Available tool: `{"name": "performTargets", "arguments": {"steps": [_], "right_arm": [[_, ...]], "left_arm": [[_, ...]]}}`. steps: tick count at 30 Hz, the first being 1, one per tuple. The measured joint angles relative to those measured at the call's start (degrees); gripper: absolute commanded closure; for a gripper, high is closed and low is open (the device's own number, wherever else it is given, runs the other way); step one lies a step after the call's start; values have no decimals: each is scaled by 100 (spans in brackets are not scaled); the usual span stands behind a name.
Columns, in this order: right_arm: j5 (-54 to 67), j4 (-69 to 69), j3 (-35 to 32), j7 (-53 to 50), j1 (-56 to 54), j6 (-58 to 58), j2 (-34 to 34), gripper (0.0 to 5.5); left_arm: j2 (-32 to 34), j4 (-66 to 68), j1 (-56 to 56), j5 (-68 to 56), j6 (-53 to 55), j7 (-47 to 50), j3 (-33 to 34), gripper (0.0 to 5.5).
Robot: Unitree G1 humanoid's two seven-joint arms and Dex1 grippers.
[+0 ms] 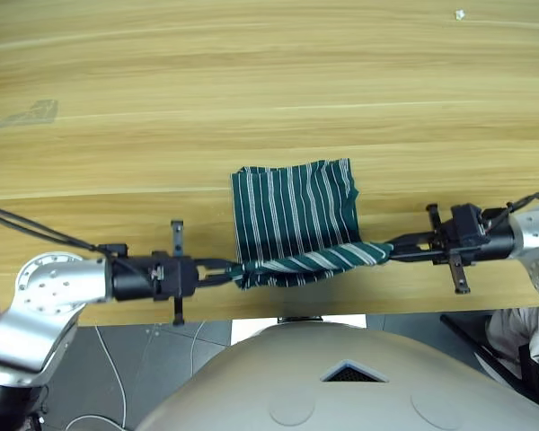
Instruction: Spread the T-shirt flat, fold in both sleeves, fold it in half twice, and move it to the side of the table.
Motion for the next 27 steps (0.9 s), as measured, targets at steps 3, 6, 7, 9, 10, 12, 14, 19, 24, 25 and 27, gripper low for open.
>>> {"name": "performTargets", "arguments": {"steps": [3, 6, 7, 9, 10, 12, 14, 19, 24, 25, 27], "right_arm": [[-469, 732, 72, -224, -963, -138, 733, 550], [-977, 1513, 122, -472, -1591, -432, 1400, 550], [-1095, 1686, 122, -523, -1680, -522, 1528, 550], [-1322, 2061, 116, -578, -1809, -697, 1778, 550], [-1402, 2220, 117, -582, -1827, -789, 1874, 550], [-1567, 2404, 117, -602, -1852, -901, 1955, 550], [-1718, 2608, 116, -623, -1874, -997, 2067, 550], [-1906, 2992, 64, -618, -1977, -1156, 2161, 550], [-2172, 3436, -191, -1129, -2043, -1314, 2324, 451], [-2226, 3488, -233, -1233, -2067, -1352, 2356, 431], [-2318, 3626, -387, -1604, -2106, -1496, 2445, 398]], "left_arm": [[-476, 515, -836, 326, 369, 571, -88, 544], [-896, 806, -1195, 477, 659, 994, -121, 544], [-962, 857, -1228, 529, 704, 1056, -137, 544], [-1077, 955, -1318, 636, 765, 1142, -159, 544], [-1171, 962, -1359, 640, 770, 1173, -162, 544], [-1229, 1043, -1369, 679, 812, 1223, -166, 544], [-1376, 1217, -1389, 771, 859, 1323, -171, 544], [-1618, 1573, -1665, 997, 1018, 1518, -178, 544], [-2104, 2121, -2032, 1182, 1451, 2274, -18, 504], [-2163, 2166, -2087, 1215, 1494, 2414, 28, 504], [-2458, 2231, -2291, 1227, 1684, 2830, 254, 504]]}}
